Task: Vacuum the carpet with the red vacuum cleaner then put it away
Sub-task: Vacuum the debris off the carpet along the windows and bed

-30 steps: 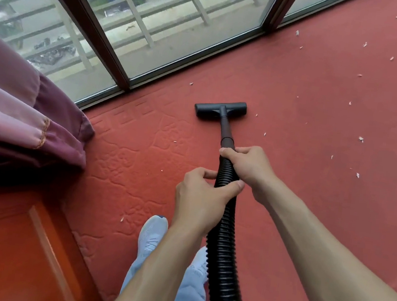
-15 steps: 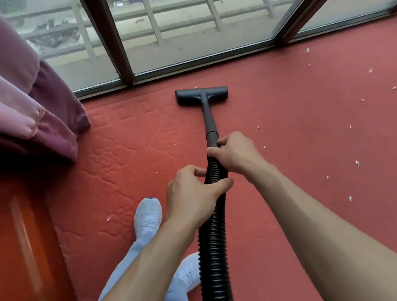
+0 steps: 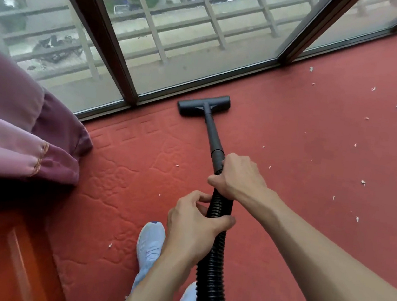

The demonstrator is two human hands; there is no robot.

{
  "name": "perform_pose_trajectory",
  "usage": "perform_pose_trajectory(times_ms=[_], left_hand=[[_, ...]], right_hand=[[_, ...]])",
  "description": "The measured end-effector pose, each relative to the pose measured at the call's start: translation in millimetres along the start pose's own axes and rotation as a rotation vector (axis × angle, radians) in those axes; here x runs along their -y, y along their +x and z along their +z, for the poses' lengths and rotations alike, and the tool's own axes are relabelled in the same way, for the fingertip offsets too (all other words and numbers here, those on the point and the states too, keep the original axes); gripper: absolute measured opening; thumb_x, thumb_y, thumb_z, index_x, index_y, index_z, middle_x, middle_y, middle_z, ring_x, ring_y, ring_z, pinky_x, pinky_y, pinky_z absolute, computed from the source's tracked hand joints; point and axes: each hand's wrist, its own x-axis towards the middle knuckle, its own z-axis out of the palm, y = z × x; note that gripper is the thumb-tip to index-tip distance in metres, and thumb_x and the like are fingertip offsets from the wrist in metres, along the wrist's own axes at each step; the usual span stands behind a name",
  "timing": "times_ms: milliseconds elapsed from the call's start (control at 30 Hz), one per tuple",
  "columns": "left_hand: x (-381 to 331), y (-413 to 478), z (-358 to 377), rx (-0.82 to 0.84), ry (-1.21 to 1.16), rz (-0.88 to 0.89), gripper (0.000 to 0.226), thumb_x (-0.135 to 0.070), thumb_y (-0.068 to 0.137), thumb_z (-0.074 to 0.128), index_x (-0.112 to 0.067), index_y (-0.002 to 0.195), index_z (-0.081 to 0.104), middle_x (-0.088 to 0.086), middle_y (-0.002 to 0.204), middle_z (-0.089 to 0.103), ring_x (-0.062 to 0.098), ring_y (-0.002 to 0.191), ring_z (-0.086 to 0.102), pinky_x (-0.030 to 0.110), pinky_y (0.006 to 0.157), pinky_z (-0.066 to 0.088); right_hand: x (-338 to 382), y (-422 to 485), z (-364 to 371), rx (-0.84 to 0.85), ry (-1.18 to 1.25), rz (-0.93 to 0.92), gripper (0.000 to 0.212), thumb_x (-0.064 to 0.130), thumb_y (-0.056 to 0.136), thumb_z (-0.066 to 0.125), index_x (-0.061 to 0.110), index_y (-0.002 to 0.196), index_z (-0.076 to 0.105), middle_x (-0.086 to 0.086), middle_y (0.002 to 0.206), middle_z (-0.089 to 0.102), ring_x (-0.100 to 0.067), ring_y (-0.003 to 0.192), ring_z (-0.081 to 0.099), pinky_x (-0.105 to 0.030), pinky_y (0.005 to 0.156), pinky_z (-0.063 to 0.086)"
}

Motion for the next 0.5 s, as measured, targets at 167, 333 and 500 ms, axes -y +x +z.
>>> perform_pose_trajectory(times_ms=[167, 333, 500], left_hand=[[-22, -26, -4, 0.154, 0.122, 0.163, 0.037, -0.03, 0.067, 0.086, -0.033, 0.099, 0.069, -0.01, 0.077, 0.068, 0.0, 0.059, 0.06, 0.019, 0.059, 0.05], [-38, -42, 11, 0.348, 0.305, 0.239, 0.04, -0.041, 0.062, 0.088, -0.032, 0.093, 0.063, -0.009, 0.079, 0.067, -0.002, 0.061, 0.053, 0.013, 0.058, 0.042], [-41, -38, 38, 0.424, 0.417, 0.192, 0.043, -0.044, 0.061, 0.086, -0.03, 0.095, 0.063, -0.004, 0.081, 0.07, 0.007, 0.071, 0.063, 0.029, 0.071, 0.053]], right_hand=[[-35, -35, -24, 0.008, 0.206, 0.145, 0.036, 0.035, 0.076, 0.062, 0.026, 0.11, 0.07, -0.008, 0.092, 0.069, -0.032, 0.09, 0.063, -0.031, 0.066, 0.044], [-79, -82, -33, 0.019, 0.416, 0.288, 0.037, 0.033, 0.077, 0.062, 0.03, 0.113, 0.072, -0.005, 0.098, 0.073, -0.028, 0.096, 0.064, -0.032, 0.076, 0.049], [-114, -81, -12, 0.038, 0.486, 0.454, 0.043, 0.038, 0.077, 0.064, 0.023, 0.118, 0.068, -0.002, 0.104, 0.07, -0.024, 0.094, 0.062, -0.031, 0.077, 0.048]])
